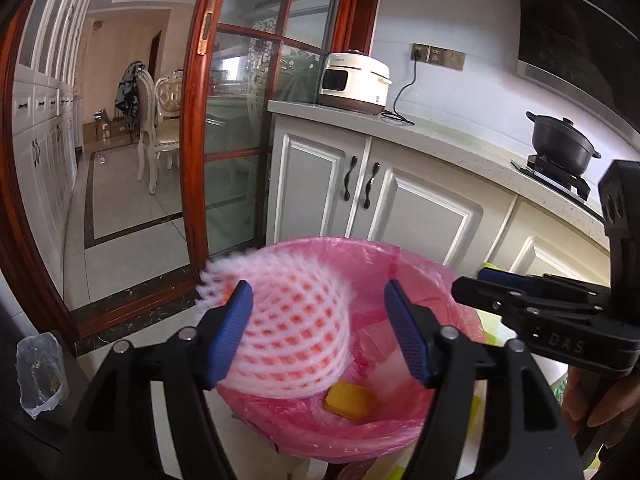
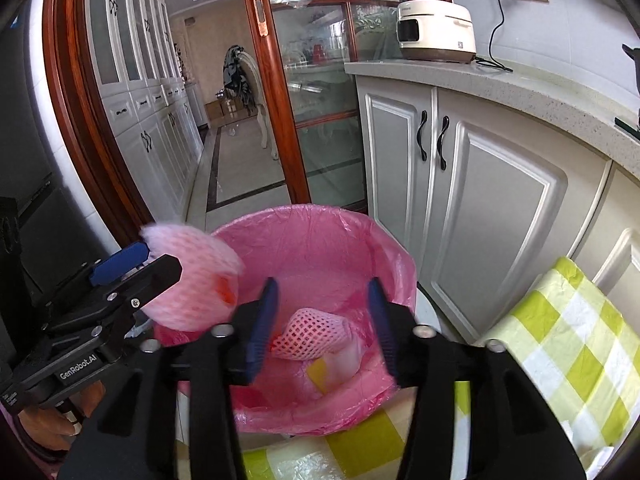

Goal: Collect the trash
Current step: 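Open both grippers to drop the net and tissue into the bin, then move both grippers back over the table toward the foam blocks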

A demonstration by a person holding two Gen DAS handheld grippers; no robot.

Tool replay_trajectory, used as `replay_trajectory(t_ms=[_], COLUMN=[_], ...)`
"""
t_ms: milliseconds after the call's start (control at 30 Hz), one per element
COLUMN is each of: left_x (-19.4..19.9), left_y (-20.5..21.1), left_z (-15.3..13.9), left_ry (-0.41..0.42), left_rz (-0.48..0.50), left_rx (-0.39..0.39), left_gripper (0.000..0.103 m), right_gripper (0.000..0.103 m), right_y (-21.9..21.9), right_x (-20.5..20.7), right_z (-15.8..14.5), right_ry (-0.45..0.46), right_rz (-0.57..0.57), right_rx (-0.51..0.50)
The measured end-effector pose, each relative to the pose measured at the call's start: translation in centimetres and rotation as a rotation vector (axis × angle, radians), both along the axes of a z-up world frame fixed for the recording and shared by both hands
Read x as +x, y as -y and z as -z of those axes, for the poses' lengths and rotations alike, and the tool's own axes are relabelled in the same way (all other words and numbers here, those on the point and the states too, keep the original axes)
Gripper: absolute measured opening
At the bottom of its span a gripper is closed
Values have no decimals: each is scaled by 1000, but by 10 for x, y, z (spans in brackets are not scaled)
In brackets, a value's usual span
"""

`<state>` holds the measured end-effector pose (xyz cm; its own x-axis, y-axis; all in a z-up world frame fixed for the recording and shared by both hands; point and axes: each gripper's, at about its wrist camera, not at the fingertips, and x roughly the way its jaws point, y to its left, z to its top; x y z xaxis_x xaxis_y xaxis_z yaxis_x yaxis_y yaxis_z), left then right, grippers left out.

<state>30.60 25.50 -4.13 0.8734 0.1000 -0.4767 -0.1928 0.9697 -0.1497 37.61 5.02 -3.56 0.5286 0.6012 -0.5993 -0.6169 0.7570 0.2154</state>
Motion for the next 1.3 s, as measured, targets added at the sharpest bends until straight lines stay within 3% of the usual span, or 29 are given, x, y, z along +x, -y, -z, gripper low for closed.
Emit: replay_trajectory(t_ms=[200,433,700,800,1300], left_x=[-4,-22,-51,-61,-76], left_y=[-1,6,25,36,148], left_z=[-6,-12,-21,-25,-13], left_ry=[17,33,45,56,11], left_rz=[-14,-48,-78,-70,105], left_rx=[9,7,2,-8,-18], left_gripper=[72,84,96,98,98], right_gripper=[50,50,66,73,74], right_y=[4,17,49,68,206], right_x=[-4,-16,-43,-56,-98], right_z=[-6,-14,-28,-36,-21], right_ry=[19,30,61,88,71], right_rz=[6,32,93,128,352], right_rx=[0,-5,0,8,-10])
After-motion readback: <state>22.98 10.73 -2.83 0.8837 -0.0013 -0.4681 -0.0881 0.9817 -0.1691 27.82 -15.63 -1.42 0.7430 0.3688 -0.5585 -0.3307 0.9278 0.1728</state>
